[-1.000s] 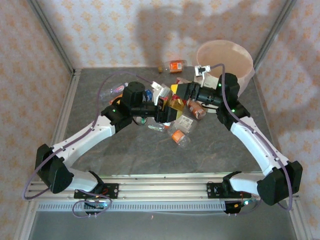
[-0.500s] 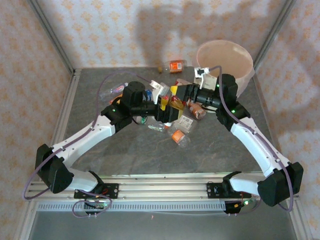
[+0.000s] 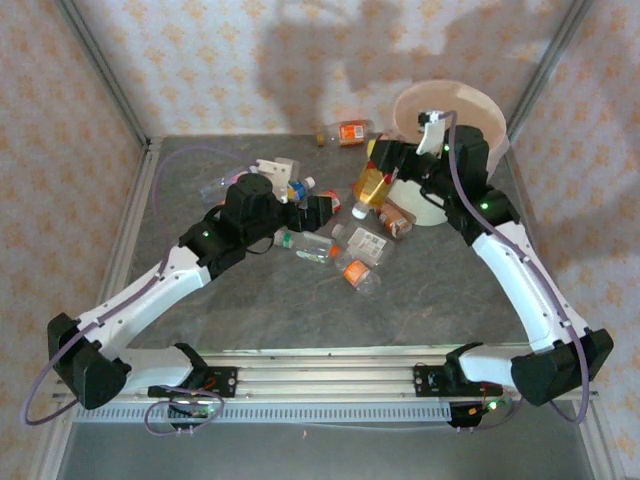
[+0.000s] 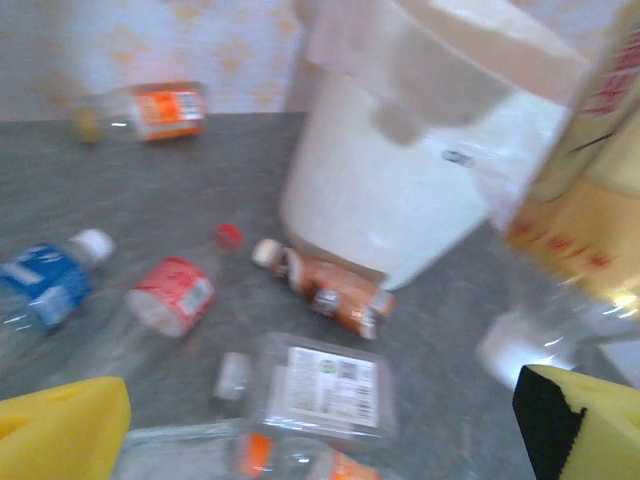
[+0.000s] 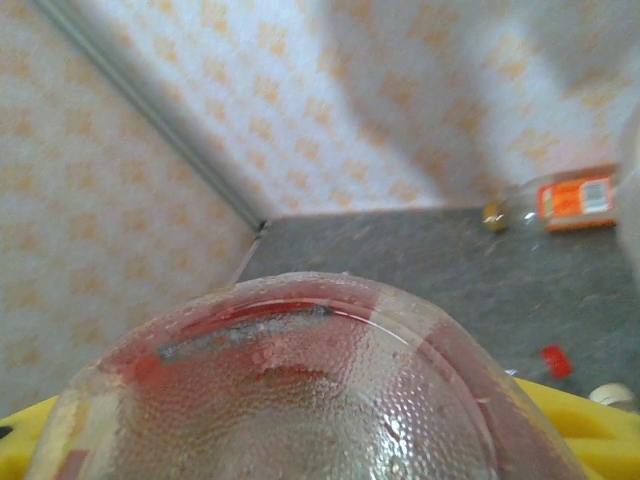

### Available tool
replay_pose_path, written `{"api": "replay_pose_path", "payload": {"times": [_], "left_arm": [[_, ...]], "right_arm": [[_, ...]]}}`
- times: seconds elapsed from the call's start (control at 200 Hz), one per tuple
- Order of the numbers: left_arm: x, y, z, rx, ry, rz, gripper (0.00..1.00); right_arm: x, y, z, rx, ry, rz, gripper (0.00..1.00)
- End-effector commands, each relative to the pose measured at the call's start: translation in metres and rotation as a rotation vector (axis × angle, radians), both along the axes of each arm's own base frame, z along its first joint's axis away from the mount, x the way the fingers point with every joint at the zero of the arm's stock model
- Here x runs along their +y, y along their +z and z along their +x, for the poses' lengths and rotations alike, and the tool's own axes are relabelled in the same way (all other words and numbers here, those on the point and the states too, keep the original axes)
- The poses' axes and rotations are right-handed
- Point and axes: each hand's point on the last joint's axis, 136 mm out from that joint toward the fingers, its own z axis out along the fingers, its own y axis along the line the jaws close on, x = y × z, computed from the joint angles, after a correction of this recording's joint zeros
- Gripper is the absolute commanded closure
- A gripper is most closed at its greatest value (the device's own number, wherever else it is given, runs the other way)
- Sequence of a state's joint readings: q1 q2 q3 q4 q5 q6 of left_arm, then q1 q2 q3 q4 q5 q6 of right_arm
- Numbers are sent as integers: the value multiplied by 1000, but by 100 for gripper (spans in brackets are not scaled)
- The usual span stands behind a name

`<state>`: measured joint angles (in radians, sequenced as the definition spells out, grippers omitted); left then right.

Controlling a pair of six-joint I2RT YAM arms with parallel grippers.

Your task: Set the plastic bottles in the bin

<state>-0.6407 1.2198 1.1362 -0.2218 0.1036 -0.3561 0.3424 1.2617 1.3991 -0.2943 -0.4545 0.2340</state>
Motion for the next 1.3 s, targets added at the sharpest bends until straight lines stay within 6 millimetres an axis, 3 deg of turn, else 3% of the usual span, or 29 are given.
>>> {"api": "replay_pose_path", "payload": {"times": [0.0, 0.145, 0.28, 0.41, 0.726, 0.861, 0.931, 1.061, 1.296], "left_arm": [[46, -19, 7, 25, 232, 87, 0], [70, -29, 3, 38, 341, 121, 0], [78, -32, -2, 18, 360, 113, 0], [100, -35, -6, 16, 464, 129, 0], [115, -49, -13, 59, 527, 173, 0], [117, -47, -15, 40, 537, 139, 0], [118, -48, -15, 38, 539, 138, 0], [123, -51, -18, 47, 550, 157, 0], [131, -55, -26, 52, 579, 128, 0]], "right_arm": [[-23, 17, 18, -28, -117, -32, 60], [-36, 41, 37, -83, -178, -51, 61], [-49, 65, 54, -129, -231, -59, 61], [-71, 82, 70, -199, -342, -168, 61], [-132, 84, 115, -163, -460, -286, 61], [-153, 64, 137, -118, -440, -345, 61], [-153, 50, 143, -92, -383, -414, 60], [-127, 9, 133, -53, -95, -553, 59], [-145, -43, 118, 101, -21, -780, 59]]}}
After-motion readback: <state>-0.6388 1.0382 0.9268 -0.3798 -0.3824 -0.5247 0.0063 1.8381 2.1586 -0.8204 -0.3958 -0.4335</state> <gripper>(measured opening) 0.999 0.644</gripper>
